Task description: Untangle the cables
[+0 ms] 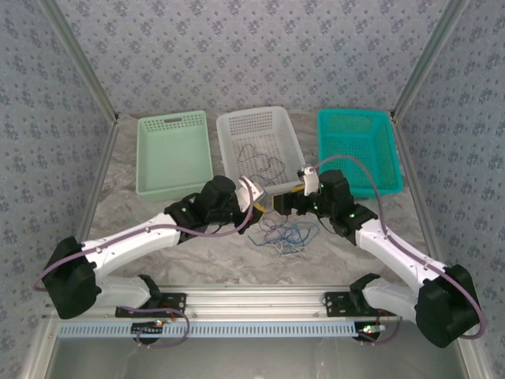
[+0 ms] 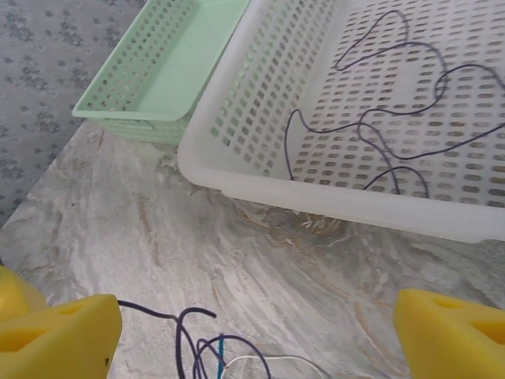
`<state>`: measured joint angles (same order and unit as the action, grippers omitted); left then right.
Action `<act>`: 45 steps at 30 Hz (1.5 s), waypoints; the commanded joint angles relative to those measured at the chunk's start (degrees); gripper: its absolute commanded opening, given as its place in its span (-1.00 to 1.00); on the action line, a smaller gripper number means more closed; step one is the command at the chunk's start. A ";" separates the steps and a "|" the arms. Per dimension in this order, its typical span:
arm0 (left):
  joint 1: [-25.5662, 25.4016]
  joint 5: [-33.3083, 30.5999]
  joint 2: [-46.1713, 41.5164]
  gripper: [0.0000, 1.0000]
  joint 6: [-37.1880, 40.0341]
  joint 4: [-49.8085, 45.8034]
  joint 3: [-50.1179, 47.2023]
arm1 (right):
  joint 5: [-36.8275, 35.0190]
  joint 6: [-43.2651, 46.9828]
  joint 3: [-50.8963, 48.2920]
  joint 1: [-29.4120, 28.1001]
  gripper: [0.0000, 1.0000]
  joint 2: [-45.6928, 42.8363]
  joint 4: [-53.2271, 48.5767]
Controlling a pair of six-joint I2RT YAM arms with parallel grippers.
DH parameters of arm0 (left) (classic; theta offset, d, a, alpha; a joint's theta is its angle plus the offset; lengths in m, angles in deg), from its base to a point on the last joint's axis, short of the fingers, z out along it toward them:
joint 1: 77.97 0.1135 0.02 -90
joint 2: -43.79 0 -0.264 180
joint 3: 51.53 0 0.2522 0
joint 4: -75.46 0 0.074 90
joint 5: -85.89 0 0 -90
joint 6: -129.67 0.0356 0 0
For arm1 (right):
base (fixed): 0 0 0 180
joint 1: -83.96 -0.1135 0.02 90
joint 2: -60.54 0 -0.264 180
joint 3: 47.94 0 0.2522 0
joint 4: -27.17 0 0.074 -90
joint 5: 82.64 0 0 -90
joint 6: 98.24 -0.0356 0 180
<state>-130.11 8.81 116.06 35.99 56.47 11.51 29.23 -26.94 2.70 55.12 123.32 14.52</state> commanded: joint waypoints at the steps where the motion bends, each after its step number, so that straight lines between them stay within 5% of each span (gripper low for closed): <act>1: -0.03 1.39 -2.28 -0.95 0.51 2.44 -0.06 | 3.85 -0.68 -0.68 -0.69 0.82 0.93 2.46; 25: -0.42 1.79 -7.43 -0.99 0.15 12.60 -1.73 | 7.44 -2.50 -1.32 -4.83 0.78 9.12 11.36; 31: -0.44 2.64 -8.70 -0.99 0.42 15.46 -1.55 | 5.92 -2.35 -0.60 -5.35 0.60 12.53 10.19; 37: -0.42 3.58 -10.20 -0.98 1.07 14.09 -1.55 | -5.73 -2.66 1.09 -4.99 0.03 12.27 3.88; 45: -0.07 -4.58 -17.75 -0.96 5.48 6.86 -1.44 | -10.10 -2.63 3.73 -3.95 -0.13 12.43 -3.71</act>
<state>-130.15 7.87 101.94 38.59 65.03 9.72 22.00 -29.80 5.22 50.75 135.82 14.80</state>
